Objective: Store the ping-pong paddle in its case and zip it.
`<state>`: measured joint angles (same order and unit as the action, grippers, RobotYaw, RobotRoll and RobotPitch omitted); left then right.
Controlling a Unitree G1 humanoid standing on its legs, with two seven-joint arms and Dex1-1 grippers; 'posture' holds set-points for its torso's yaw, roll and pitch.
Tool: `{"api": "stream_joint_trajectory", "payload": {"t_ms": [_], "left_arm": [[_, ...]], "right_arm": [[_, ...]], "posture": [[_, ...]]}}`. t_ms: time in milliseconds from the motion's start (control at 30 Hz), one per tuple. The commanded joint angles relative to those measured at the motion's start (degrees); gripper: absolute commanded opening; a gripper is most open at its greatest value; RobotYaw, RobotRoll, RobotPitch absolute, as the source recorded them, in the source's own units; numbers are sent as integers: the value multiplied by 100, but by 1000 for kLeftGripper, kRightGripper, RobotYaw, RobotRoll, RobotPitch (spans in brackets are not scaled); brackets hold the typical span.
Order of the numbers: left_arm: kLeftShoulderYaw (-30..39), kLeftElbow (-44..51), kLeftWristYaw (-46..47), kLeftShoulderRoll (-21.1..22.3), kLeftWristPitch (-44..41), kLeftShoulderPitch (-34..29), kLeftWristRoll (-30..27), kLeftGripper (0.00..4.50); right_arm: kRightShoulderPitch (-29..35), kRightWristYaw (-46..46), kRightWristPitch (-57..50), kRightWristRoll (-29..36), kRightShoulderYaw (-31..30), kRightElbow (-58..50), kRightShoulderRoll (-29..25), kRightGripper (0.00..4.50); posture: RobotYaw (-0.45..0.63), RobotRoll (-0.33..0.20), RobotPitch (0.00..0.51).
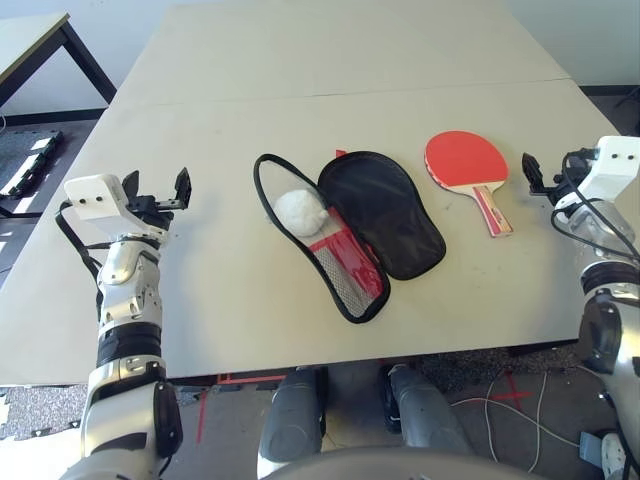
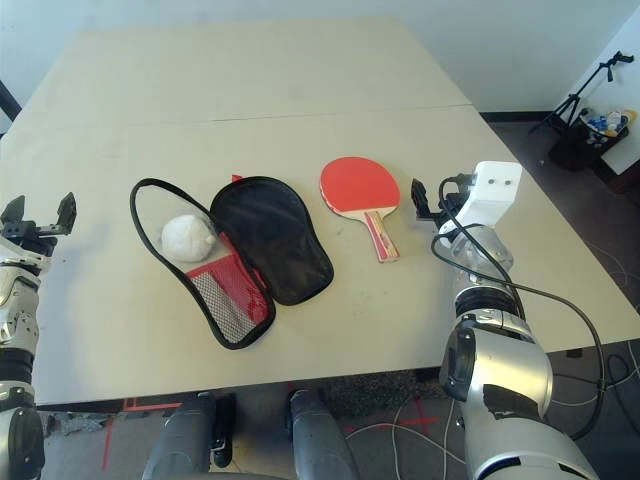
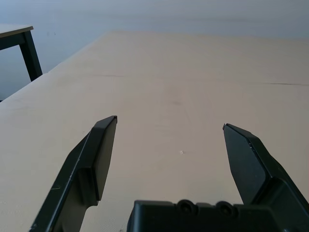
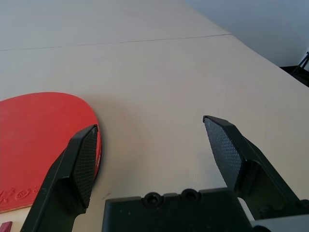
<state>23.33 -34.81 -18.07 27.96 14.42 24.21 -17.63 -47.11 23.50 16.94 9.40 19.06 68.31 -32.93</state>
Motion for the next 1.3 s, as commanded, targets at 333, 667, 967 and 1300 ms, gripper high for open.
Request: {"api": "stream_joint_trajectory", "payload": {"t_ms": [333, 667, 967, 1300], "left_arm": [[139, -146, 80, 167, 19, 269, -59, 4500], [-168, 1654, -900, 1096, -1340, 924, -633, 4500], [-1654, 4140, -2458, 1200, -3361, 591, -1365, 4500], [-2411, 4657, -2934, 880, -3815, 494, -1235, 4500]], "right_arm": [[213, -36, 10, 93, 76, -12, -116, 4484], [229, -19, 10, 108, 32, 12, -110, 4484], [56, -11, -112, 131, 19, -55, -10, 4484], [65, -464, -2684, -320, -621, -2177, -146, 4484]], "posture": [[-3, 0, 163], [36, 0, 157], [21, 0, 153], [-30, 0, 161]]}}
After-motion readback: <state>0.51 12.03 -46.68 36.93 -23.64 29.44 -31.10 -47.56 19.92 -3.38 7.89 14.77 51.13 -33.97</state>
